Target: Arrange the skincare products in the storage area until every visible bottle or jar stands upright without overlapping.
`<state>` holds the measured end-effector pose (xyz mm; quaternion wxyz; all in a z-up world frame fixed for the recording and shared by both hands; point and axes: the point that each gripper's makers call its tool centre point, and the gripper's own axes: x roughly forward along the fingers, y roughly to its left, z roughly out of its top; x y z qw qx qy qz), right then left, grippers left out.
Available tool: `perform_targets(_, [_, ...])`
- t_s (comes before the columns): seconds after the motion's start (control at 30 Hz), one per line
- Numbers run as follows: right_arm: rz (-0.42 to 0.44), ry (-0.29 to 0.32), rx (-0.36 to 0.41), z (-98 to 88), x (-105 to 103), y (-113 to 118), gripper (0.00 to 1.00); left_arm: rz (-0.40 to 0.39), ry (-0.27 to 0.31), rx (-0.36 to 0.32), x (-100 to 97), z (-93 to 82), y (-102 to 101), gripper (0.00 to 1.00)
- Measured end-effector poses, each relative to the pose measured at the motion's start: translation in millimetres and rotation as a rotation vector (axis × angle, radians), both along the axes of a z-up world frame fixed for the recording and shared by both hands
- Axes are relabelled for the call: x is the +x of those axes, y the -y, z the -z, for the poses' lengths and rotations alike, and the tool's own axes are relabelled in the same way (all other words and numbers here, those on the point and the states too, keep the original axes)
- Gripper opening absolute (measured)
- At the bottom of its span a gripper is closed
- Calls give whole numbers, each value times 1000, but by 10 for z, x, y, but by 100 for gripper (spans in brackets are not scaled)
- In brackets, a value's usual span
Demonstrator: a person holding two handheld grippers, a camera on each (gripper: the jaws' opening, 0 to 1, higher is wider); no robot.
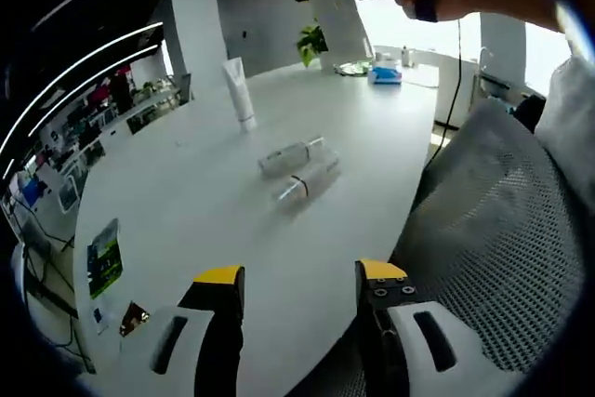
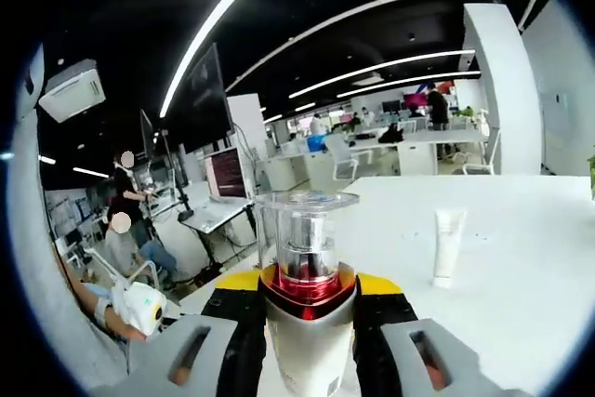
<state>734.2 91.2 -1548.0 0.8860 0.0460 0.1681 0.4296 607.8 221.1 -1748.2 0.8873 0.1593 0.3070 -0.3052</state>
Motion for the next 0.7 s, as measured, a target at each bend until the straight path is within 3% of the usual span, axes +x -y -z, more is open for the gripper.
perform_targets(0.3, [40,-2,-27,47,321,186,31,-12,-36,99,-33,160,-114,43])
perform_targets(0.7, [64,16,-87,42,784,295,31,-34,-55,131,-40,226,-179,41])
